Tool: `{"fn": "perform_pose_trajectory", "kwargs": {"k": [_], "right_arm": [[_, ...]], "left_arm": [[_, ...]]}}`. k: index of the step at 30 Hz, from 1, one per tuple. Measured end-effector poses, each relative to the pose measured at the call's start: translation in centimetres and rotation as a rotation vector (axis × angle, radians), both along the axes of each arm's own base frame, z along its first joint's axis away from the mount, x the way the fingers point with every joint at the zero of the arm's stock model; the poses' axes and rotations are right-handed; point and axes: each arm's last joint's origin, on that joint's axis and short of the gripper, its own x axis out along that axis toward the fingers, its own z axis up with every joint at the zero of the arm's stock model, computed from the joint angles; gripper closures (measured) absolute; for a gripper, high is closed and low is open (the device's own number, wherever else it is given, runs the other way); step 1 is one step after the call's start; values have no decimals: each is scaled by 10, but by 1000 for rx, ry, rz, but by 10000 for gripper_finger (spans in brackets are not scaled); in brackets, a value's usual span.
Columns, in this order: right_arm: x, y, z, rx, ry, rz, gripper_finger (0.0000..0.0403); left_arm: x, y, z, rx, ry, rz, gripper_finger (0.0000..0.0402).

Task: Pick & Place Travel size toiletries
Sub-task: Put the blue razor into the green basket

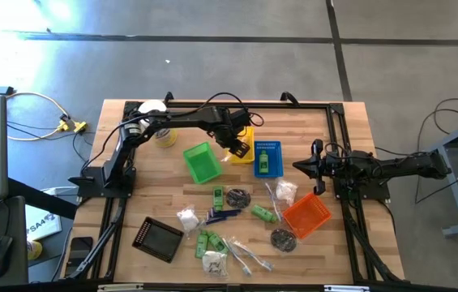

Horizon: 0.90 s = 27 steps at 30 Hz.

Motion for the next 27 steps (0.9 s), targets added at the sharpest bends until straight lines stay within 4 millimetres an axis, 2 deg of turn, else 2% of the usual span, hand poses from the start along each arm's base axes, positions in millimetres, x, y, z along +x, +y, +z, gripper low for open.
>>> {"fn": "perform_pose_trajectory", "kwargs": {"k": [5, 10, 12, 15, 18, 21, 27], "right_arm": [[0, 0, 0, 0, 0, 0, 400], [0, 0, 0, 5, 0, 3, 400], [0, 0, 0, 5, 1, 3, 400], [0, 0, 0, 5, 4, 4, 400], [0, 0, 0, 5, 4, 4, 400], [0, 0, -1, 5, 5, 4, 400], [0, 0, -1, 4, 14, 4, 400]], "left_arm": [[0, -1, 1, -35, -16, -29, 213], [-4, -5, 15, -69, -24, -82, 192], [-6, -7, 27, -64, -4, -103, 188], [-10, -12, 56, -21, 8, -157, 186], [-16, -25, 94, 105, 0, -222, 185], [-28, -47, 136, 284, -39, -302, 185], [-73, -99, 207, 540, -197, -503, 185]]}}
